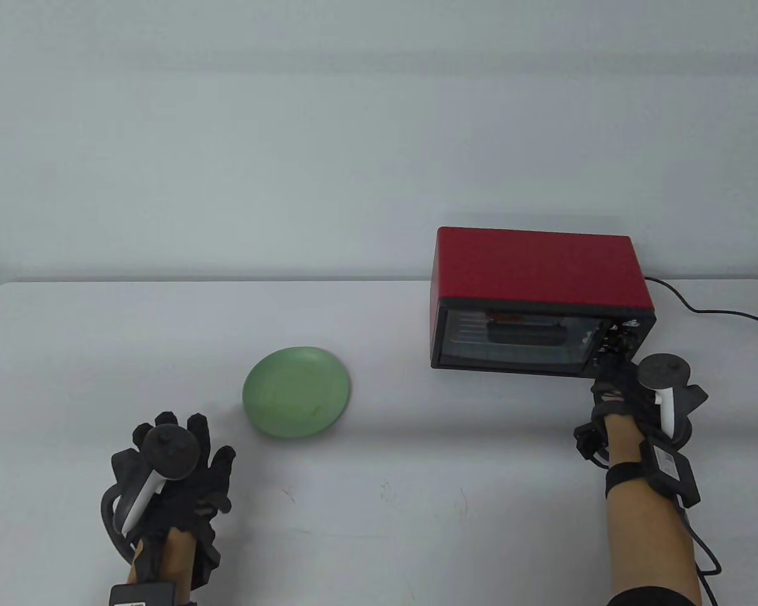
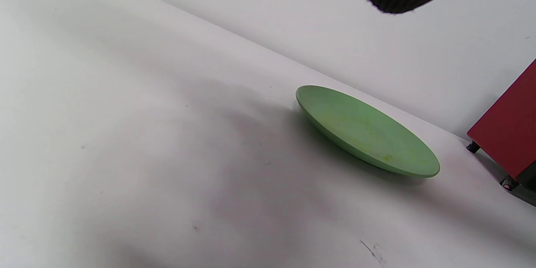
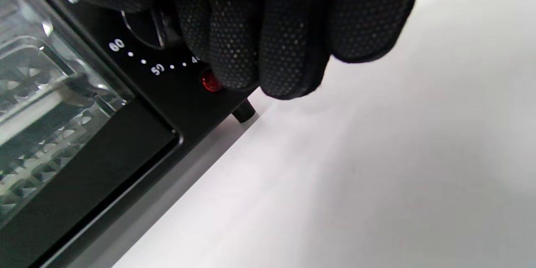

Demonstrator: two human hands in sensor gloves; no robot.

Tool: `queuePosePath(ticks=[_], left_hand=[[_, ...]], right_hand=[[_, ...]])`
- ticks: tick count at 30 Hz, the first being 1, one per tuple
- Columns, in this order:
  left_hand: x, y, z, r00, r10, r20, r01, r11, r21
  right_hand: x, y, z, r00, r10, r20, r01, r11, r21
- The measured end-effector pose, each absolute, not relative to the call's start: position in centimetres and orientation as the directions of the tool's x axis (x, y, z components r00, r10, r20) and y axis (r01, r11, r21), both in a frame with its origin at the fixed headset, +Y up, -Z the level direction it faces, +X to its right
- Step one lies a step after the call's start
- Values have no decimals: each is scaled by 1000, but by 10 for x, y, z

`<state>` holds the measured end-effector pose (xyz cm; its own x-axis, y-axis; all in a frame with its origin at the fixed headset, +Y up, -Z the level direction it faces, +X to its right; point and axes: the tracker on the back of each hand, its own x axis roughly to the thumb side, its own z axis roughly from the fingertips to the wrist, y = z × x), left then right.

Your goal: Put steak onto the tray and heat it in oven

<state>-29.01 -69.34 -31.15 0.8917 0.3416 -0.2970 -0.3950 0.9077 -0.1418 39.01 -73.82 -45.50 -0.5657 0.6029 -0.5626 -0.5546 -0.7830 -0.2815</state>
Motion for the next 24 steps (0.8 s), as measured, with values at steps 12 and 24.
queuePosePath(ticks=[12,24], left_hand=[[-285,-685,-308,889,416,-193,-439,894,-95],[-280,-687,-310,837,547,-18,-546,837,9]], right_hand=[[359,-693,-386,-759,564,-326,-542,-824,-164],[319,-670,-327,-907,387,-166,-342,-907,-244]])
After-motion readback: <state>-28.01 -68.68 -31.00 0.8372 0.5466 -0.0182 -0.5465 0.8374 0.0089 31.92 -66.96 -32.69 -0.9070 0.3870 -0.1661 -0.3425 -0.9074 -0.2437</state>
